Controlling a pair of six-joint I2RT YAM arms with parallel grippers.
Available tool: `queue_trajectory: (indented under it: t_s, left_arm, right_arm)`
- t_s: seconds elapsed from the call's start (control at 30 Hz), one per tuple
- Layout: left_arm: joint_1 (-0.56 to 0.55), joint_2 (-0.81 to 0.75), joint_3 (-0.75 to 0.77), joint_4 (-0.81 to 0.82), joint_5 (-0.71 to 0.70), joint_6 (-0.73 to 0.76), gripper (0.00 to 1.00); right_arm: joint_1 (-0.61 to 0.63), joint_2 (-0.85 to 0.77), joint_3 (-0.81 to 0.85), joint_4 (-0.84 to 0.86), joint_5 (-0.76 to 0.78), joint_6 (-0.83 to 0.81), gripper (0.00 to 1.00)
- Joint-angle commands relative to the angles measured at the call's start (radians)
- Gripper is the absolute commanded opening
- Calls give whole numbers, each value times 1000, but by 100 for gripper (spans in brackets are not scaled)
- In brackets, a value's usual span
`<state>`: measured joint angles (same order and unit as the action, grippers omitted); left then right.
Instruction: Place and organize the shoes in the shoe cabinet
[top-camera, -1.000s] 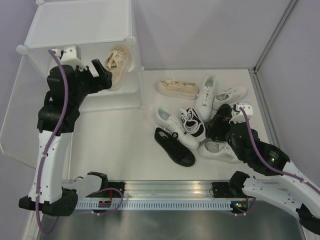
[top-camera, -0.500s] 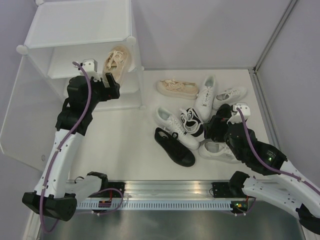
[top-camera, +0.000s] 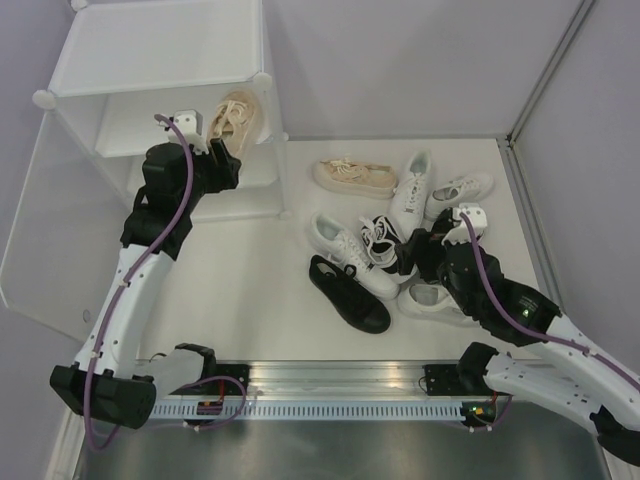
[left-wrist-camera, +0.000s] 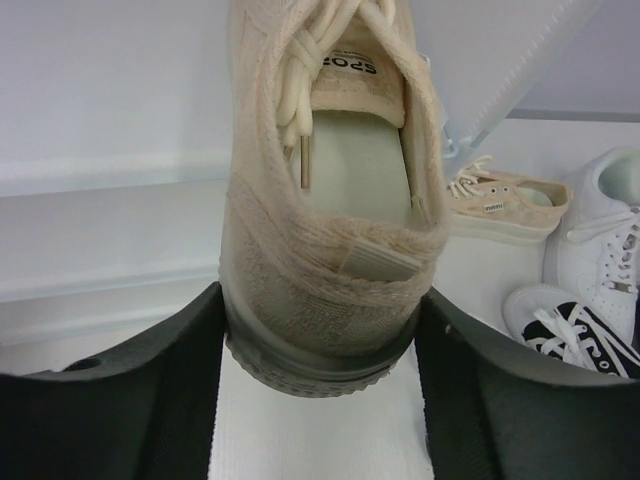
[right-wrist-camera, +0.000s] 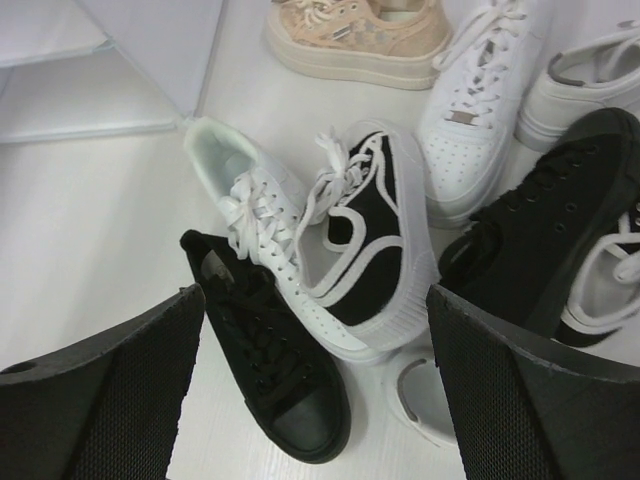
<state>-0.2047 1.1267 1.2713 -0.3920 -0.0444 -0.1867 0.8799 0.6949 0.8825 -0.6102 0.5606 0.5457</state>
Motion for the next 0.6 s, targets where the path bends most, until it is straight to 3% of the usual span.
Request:
queue_trajectory:
  t_s: [0.0,0.27,0.57]
  left_arm:
    - [-2,15,43,71,28,21,58]
    - [-5,22,45,76,40,-5,38]
    - [-18,35,30,110,67,-88,35]
  right_arm:
    - [2,64,-27,208,-88,-67,95]
    - [2,475,50,749,-174,-265,88]
    - [2,917,303,1062,-238,-383,75]
